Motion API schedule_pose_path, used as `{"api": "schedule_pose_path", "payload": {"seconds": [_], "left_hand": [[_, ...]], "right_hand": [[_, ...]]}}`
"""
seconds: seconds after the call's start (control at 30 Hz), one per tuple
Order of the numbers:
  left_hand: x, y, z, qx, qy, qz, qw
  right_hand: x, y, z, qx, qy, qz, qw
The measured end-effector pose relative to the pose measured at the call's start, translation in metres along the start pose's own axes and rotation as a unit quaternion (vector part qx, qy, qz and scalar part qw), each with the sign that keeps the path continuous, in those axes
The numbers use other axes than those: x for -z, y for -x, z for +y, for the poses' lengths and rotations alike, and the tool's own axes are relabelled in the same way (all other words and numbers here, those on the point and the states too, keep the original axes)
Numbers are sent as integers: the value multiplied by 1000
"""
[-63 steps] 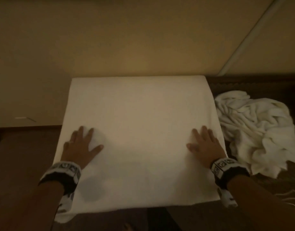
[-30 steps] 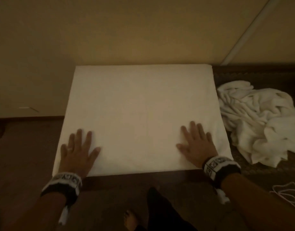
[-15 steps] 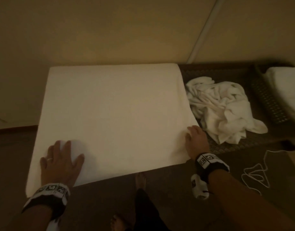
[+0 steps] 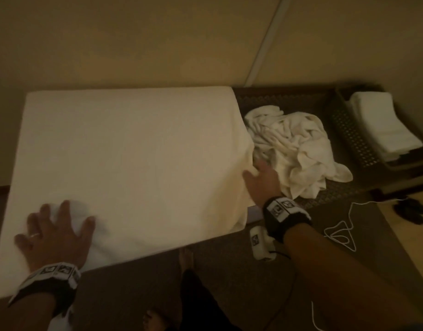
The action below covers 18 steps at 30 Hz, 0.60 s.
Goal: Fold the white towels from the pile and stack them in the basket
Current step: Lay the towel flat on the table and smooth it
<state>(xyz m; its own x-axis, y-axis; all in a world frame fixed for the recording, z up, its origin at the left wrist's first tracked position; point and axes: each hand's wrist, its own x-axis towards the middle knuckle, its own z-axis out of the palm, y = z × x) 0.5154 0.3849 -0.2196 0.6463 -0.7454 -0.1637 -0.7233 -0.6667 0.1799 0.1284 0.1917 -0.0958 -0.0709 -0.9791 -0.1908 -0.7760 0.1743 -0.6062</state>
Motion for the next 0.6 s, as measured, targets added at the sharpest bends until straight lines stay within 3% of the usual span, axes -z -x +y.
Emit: {"api": "schedule_pose_path", "payload": {"seconds": [0.1,0.2,0.37,0.47,0.6], "left_hand": [[-3,-1,-4,-3,13,0,1000],[-2,-2,-3,-4,20,9,1000],[-4,-1,-6,6,11,-10,1000],[-2,0,-5,14,10,-14,1000],[2,0,-1,17,11,-21,1000]], "right_hand": [[-35,11,-48,126,16,-102,987],[-65,26,-60,154,31,-236,959],[-67,35,7,164,297,-155,928],[-59,40,35,155,319,-147,923],[-58,42,39,201,365,-134,899]]}}
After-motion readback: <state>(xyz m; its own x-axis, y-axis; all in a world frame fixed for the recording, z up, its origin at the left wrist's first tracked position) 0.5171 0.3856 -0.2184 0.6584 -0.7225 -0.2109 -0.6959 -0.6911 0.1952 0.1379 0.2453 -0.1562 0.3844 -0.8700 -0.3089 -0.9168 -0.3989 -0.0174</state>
